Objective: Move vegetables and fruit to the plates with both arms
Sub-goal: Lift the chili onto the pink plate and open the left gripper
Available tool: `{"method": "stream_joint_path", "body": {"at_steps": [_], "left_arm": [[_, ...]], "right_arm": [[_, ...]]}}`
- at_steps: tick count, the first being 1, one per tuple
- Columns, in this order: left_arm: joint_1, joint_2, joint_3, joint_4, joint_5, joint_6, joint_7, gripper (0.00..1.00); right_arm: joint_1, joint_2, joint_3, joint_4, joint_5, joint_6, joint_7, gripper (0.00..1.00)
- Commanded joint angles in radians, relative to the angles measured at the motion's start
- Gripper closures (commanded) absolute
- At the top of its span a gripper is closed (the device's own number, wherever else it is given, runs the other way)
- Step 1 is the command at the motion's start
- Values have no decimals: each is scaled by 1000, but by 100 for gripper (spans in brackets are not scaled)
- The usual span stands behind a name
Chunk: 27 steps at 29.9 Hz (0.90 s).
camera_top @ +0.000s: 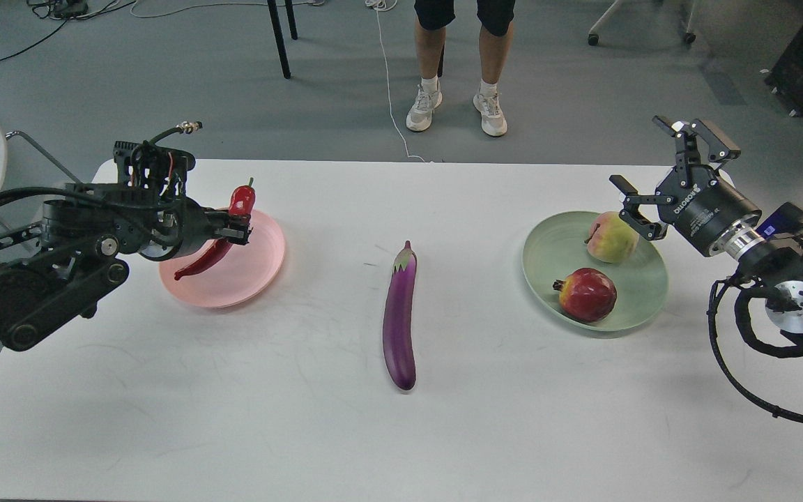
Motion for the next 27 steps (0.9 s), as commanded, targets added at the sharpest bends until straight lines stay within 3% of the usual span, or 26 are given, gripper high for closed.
{"method": "stream_joint_path", "body": {"at_steps": [1,10,16,20,27], "left_arm": [[4,-6,4,23,6,0,-9,86],[4,-13,56,121,1,7,-76,75],[4,-41,56,150,-3,64,-89,59],[4,-41,56,155,-2,75,-99,40],[3,-41,56,176,6,78,-115,33]], "right_arm": [[-2,-1,0,0,0,0,0,2],[-2,-3,0,0,0,0,0,2],[-2,-14,0,3,0,-1,0,2],[-2,-14,0,5,0,0,0,2],[-2,-14,0,5,0,0,0,2]]}}
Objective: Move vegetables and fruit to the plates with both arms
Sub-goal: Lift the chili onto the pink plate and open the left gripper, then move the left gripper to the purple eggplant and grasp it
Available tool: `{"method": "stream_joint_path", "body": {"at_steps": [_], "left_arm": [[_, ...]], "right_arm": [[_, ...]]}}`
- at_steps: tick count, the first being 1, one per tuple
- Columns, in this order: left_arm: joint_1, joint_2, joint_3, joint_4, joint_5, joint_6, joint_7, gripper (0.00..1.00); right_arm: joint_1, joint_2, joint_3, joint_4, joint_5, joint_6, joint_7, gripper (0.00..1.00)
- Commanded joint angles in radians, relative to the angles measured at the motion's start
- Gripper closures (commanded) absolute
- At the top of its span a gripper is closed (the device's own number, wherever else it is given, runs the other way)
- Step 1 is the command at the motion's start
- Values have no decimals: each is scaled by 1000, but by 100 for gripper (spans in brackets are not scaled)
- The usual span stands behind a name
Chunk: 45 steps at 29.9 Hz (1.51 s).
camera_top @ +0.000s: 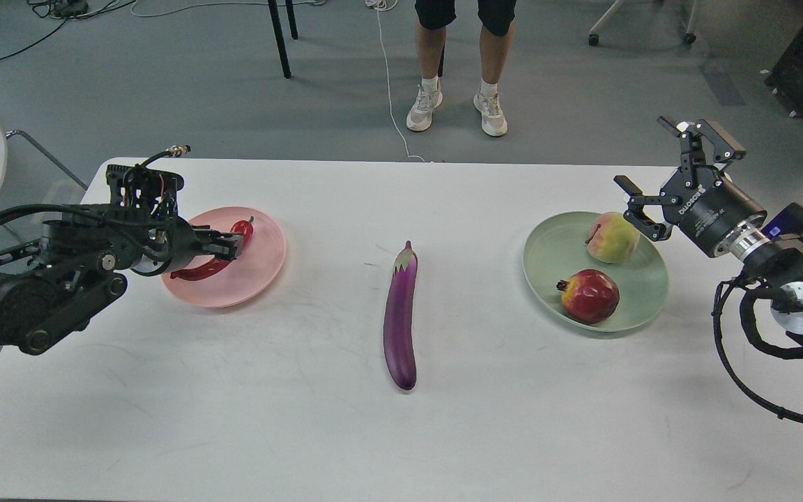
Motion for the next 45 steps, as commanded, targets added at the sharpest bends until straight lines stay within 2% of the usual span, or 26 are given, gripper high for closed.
{"method": "stream_joint_path", "body": {"at_steps": [1,4,6,8,11,13,16,18,25,33,45], "left_arm": [[-5,3,0,7,2,5,-12,33],[-14,3,-3,5,-1,17,-14,28],[-26,-1,-8,-19,-4,21,-32,21],[-40,-2,-12,-75,-7,35,-47,17],[-46,-9,-15,-178,-18,43,-29,14],[-46,-35,-17,-249,-33,45,6,12],[-40,-86,-18,-323,-55,66,121,9],[-34,-124,-12,-350,-68,83,172,7],[26,-225,-3,-367,-70,92,252,3],[80,-307,-2,-361,-61,94,290,2],[83,-330,46,-334,-53,117,290,2]], "right_arm": [[0,0,1,0,0,0,0,2],[0,0,0,0,0,0,0,2],[-1,0,0,-1,0,0,0,2],[-1,0,0,-1,0,0,0,2],[-3,0,0,-1,0,0,0,2],[-3,0,0,-1,0,0,0,2],[-4,-1,0,-1,0,0,0,2],[-11,-1,0,-1,-1,0,0,2],[-18,-14,0,0,-1,0,0,2],[-21,-14,1,0,0,0,0,2],[-23,-15,14,12,0,0,0,2]]}}
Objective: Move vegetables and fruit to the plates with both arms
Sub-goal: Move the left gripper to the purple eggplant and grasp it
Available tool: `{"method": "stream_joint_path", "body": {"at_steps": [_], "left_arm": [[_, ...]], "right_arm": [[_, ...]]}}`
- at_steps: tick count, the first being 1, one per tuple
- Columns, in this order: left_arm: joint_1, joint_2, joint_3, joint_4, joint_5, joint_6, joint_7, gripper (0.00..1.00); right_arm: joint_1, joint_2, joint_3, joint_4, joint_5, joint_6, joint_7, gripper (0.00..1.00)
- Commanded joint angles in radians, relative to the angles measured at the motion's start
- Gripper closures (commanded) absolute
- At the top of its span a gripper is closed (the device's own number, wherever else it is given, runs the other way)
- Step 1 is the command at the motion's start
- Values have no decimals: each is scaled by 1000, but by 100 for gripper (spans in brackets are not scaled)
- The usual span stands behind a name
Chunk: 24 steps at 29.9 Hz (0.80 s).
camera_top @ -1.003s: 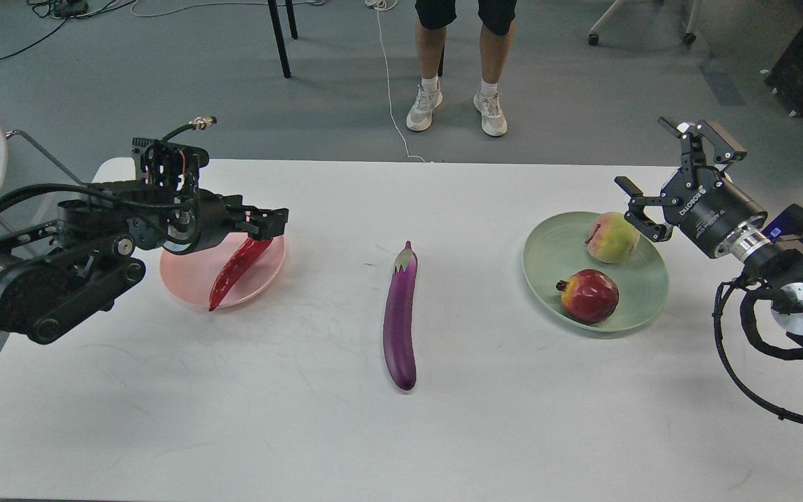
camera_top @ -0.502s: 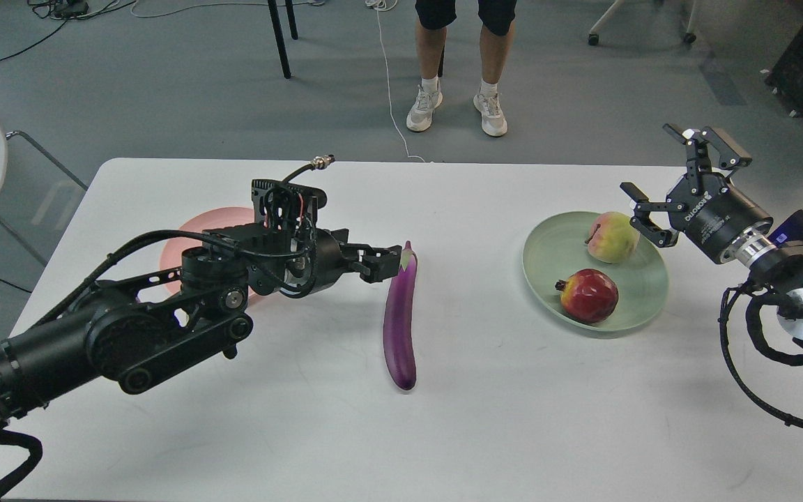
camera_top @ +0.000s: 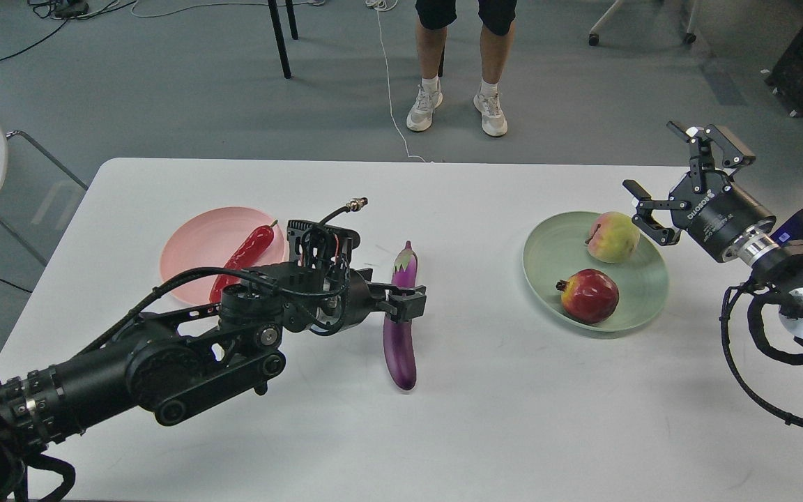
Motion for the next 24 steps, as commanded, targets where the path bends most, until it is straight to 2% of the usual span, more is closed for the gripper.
{"method": "stream_joint_path", "body": {"at_steps": [1,24], "left_arm": [[1,-15,3,21,0,10,-2,2],[18,-92,7,157,48,32,-11,3]], "right_arm": [[-2,0,2,14,0,0,0,2],[-8,-35,9,20,0,0,0,2]]}}
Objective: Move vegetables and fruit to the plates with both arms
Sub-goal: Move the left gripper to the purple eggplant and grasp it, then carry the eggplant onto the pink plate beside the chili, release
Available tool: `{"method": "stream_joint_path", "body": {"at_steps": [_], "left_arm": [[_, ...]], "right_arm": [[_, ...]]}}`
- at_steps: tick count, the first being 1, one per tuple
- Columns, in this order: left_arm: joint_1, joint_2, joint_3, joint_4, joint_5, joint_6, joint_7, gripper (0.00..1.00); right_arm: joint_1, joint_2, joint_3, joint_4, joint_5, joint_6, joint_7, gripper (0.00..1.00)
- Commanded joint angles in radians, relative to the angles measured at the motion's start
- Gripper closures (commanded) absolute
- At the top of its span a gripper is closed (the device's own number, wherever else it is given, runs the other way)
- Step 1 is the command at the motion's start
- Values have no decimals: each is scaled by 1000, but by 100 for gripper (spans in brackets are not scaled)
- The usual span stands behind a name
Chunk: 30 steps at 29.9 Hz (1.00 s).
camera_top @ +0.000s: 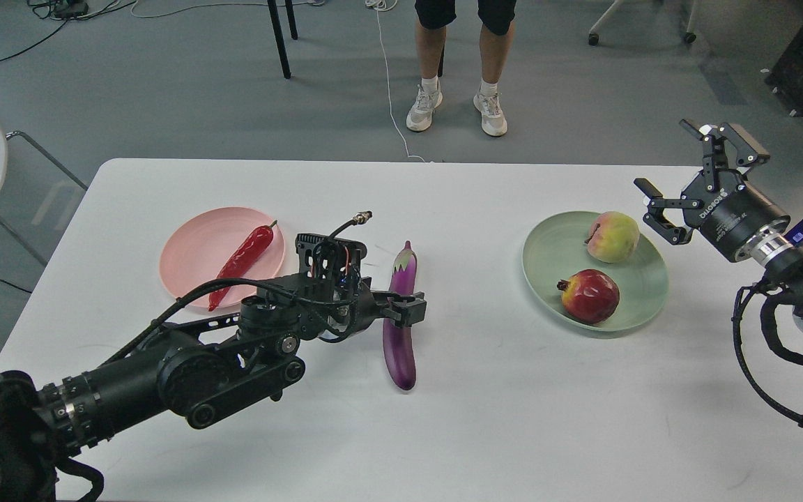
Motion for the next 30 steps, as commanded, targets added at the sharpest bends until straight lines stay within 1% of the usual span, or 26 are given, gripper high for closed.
{"method": "stream_joint_path", "body": {"at_steps": [1,4,7,9,10,11,12,13,14,18,23,26,28,30], "left_arm": [[9,-4,0,8,8,-1,-1,4],[12,-7,0,6,6,-2,-1,6],[12,-9,2,8,8,-4,-2,16],[12,-7,2,8,9,-5,-2,27],[12,-6,5,8,11,-7,-2,35],[12,-4,11,9,14,-7,-1,44],[11,-2,15,9,17,-7,4,59],[11,-1,15,9,22,-7,7,70],[11,1,15,8,25,-7,9,77],[0,-2,15,8,29,-15,12,91],[-14,13,9,-11,32,-18,10,91],[-75,63,11,-51,33,-22,1,91],[-118,114,11,-69,29,-45,-10,90],[-153,175,11,-75,29,-100,-40,90]], "right_arm": [[0,0,0,-2,0,0,0,2],[0,0,0,-2,0,0,0,2],[0,0,0,-2,0,0,0,2],[0,0,0,-3,0,0,0,2],[-1,0,3,-3,0,0,0,2],[-1,0,3,-3,0,0,0,2],[-1,2,4,-3,0,0,0,2],[-1,2,6,-3,0,0,0,2],[-4,0,8,-3,0,0,0,2],[-8,2,9,-3,0,0,0,2],[-9,2,9,-3,0,0,0,2],[-9,6,8,-3,0,0,0,2],[-9,9,8,-3,0,0,0,2],[-9,9,8,-3,0,-2,0,2]]}}
